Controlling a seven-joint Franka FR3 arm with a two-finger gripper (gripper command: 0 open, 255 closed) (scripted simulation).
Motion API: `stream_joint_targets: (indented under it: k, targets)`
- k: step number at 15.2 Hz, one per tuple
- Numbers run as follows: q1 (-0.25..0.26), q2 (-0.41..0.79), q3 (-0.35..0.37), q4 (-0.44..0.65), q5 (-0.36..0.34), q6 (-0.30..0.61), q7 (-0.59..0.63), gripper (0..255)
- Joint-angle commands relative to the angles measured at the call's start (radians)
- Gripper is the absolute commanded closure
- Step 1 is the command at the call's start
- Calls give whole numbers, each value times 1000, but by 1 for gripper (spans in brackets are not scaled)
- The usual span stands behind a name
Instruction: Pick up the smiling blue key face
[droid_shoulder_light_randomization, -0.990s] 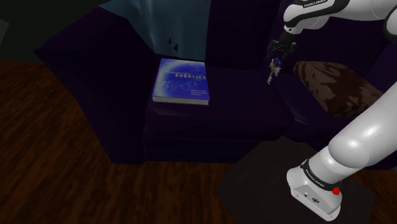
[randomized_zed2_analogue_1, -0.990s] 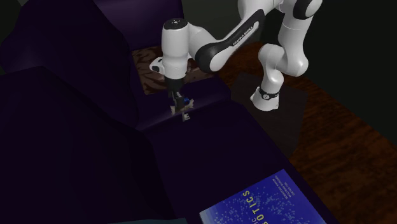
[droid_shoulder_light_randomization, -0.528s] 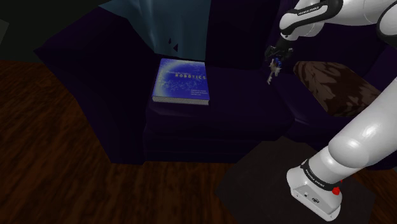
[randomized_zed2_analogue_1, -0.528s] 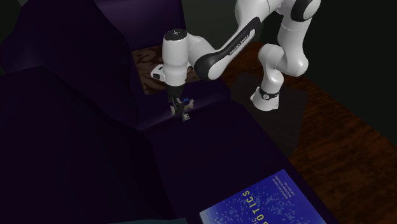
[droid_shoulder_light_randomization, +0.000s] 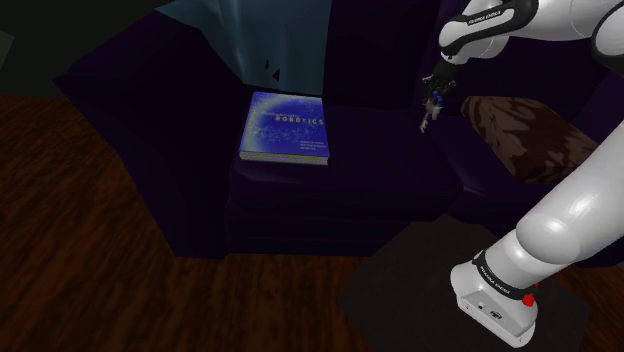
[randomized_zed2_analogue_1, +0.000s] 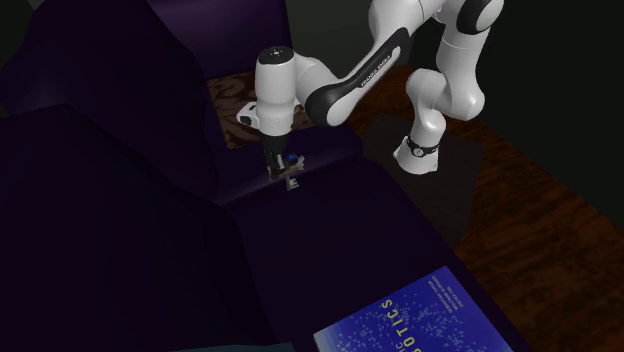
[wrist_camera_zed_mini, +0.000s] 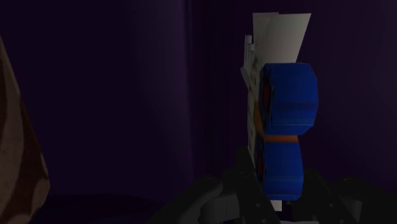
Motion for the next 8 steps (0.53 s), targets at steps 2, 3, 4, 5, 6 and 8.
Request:
stream_joint_targets:
  k: [2,3,4,5,6,8]
  targets:
    - [0,-1,0,-2,0,1,0,255]
    - [1,-6,0,6,-3,-12,2,255]
    - [1,-11,0,13,-5,-24,3,255]
    - [1,-15,-1,22,-7,-37,4,255]
    - [2,-20,-1,30,-9,-49,6,255]
    - [2,-28,-1,48,-12,-75,8,255]
